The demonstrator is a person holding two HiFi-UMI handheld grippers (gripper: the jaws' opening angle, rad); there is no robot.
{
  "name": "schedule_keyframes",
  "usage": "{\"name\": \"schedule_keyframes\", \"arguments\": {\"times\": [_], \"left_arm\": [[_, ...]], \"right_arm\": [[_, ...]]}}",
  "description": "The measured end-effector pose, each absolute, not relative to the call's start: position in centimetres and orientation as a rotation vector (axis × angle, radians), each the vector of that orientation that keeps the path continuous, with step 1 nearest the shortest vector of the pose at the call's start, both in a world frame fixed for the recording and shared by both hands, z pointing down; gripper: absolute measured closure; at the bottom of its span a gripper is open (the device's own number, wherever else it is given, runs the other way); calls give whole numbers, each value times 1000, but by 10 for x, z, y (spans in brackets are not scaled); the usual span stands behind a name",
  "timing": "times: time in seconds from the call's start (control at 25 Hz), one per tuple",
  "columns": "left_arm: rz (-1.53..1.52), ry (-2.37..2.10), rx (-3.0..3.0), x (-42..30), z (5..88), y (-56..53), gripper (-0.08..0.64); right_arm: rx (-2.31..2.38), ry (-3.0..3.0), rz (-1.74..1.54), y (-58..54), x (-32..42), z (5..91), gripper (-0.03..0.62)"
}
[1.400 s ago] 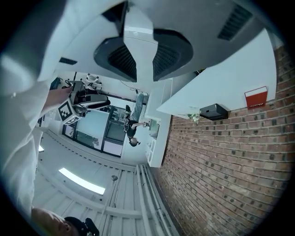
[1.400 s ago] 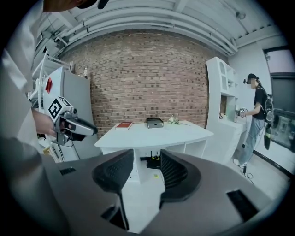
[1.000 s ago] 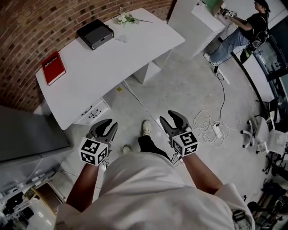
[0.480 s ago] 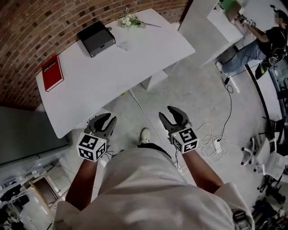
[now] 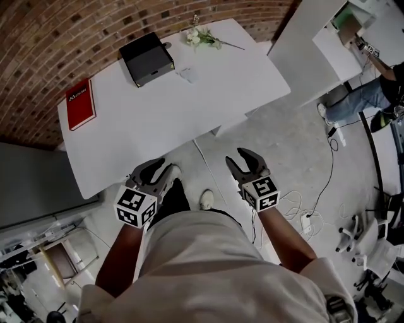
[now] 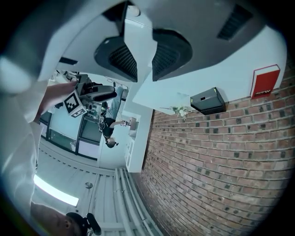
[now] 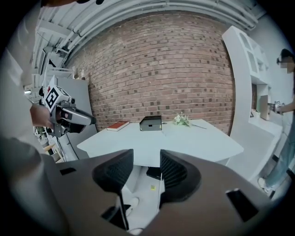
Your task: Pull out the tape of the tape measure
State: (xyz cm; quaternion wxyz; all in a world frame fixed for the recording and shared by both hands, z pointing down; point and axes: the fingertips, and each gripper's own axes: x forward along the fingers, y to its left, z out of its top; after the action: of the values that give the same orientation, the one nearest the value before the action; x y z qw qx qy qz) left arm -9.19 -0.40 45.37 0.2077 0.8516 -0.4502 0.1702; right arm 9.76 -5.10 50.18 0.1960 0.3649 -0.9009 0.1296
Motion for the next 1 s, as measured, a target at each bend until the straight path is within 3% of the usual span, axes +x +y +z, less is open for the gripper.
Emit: {"name": "schedule_keyframes", "arguments": {"times": [1.0], "left_arm": [[487, -1104, 2397, -189, 477, -166, 460]], "right_arm": [[954, -2350, 261, -294, -41, 579, 408]]}}
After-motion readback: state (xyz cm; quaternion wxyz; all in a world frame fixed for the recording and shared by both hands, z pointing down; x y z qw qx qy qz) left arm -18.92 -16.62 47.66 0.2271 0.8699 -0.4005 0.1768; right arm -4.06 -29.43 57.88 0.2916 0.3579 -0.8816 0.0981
